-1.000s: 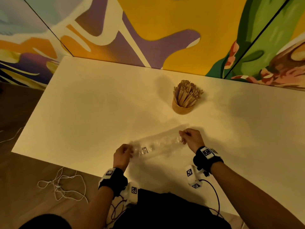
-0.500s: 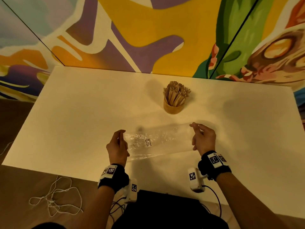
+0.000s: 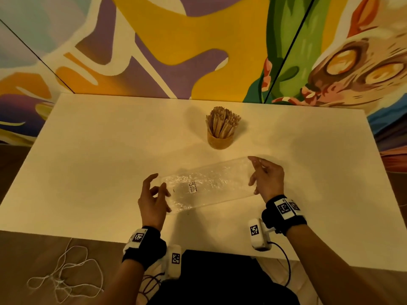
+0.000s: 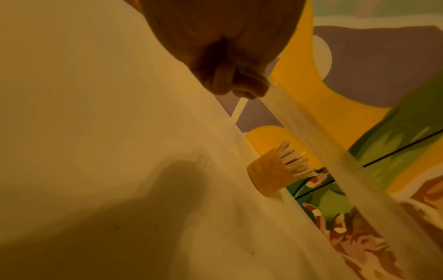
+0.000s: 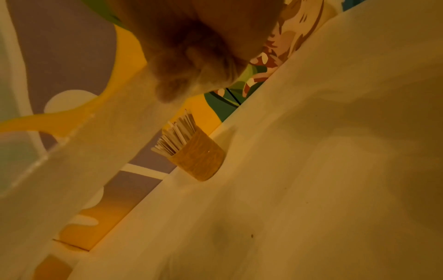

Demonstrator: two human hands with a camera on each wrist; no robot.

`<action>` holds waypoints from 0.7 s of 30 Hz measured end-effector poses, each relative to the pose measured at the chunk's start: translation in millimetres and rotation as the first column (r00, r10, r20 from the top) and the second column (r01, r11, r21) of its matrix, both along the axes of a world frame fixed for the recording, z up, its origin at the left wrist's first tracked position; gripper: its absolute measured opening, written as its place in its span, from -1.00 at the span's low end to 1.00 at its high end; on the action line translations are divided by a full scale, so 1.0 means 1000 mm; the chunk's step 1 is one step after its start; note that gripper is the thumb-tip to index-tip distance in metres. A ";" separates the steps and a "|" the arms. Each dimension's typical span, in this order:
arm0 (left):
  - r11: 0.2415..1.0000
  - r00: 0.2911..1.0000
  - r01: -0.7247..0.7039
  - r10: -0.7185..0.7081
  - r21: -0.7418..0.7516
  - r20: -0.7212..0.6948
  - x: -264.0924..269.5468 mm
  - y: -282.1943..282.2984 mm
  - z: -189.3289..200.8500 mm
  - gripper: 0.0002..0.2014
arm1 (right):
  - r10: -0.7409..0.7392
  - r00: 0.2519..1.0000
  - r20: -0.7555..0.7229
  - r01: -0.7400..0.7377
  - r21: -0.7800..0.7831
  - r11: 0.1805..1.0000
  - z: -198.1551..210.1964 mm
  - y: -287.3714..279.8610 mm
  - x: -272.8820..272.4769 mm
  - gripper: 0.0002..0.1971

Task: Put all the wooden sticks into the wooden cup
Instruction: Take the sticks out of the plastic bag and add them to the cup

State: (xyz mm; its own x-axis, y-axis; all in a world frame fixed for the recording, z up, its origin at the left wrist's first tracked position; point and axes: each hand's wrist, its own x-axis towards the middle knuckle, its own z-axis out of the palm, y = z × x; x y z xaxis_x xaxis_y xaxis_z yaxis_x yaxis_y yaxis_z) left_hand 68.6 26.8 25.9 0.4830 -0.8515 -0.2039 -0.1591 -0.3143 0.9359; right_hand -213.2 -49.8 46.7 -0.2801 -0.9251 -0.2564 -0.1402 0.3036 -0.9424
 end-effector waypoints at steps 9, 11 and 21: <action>0.866 0.870 0.492 -0.486 0.094 -0.078 0.000 -0.021 0.026 -0.58 | 0.461 0.885 -0.063 -0.465 -0.164 0.870 0.033 0.003 0.008 -0.85; 0.718 0.709 0.684 -0.615 0.127 -0.345 -0.022 -0.030 0.033 -0.45 | 0.553 0.827 -0.102 -0.561 -0.196 0.804 0.042 0.000 0.012 -0.84; 0.694 0.603 0.719 -0.594 0.041 -0.532 -0.081 -0.014 0.045 -0.88 | 0.588 0.775 -0.233 -0.616 -0.072 0.784 0.065 -0.030 -0.011 -0.67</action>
